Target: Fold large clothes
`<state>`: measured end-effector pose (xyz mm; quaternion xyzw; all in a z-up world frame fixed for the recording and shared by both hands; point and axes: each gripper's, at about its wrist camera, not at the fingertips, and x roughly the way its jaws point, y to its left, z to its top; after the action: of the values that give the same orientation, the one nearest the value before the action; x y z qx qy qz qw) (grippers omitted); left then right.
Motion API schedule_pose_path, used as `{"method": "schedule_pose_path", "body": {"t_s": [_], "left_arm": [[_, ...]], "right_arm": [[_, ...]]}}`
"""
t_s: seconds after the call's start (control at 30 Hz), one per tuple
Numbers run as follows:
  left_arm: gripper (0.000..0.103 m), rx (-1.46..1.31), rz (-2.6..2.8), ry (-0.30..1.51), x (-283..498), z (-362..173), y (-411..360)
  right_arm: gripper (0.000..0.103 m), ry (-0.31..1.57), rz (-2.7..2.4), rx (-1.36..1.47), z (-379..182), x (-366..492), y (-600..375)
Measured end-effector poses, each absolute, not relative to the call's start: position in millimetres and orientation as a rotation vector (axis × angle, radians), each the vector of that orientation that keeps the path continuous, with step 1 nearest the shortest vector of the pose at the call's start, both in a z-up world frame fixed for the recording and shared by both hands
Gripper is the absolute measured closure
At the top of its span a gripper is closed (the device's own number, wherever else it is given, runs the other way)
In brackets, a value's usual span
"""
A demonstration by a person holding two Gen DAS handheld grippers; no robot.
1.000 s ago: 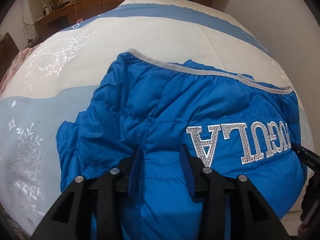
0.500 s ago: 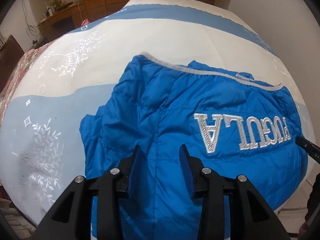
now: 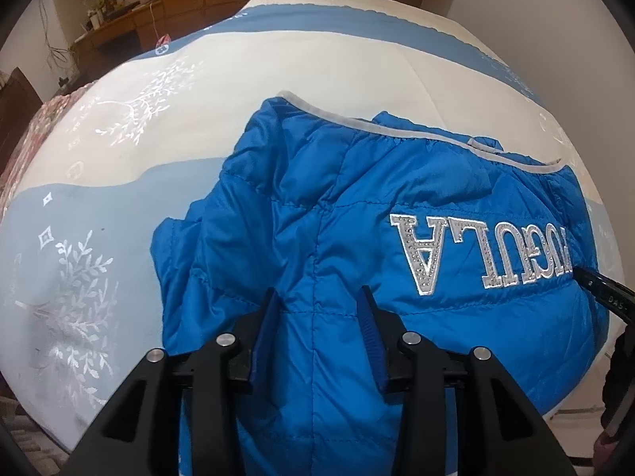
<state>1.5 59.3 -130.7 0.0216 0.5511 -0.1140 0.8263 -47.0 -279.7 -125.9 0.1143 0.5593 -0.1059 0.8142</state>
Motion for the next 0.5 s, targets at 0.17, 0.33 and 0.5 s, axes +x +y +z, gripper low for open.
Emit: {"method": "schedule_pose_path", "body": {"t_s": [0.17,0.33,0.5], "left_arm": [[0.043,0.056,-0.215,1.148,-5.2,-113.2,71.2],[0.027,0.033,-0.141,1.144,-5.4,-100.2,106.6],[0.025,-0.031,-0.148,1.165,-1.9,-105.8,127.4]], "right_arm": [[0.058,1.211,-0.176,0.255,-110.4,-48.9,-286.2],[0.054,1.225,-0.149,0.261,-106.5,-49.9,-296.1],[0.052,1.246,-0.151,0.263,-112.5,-48.9,-295.0]]}}
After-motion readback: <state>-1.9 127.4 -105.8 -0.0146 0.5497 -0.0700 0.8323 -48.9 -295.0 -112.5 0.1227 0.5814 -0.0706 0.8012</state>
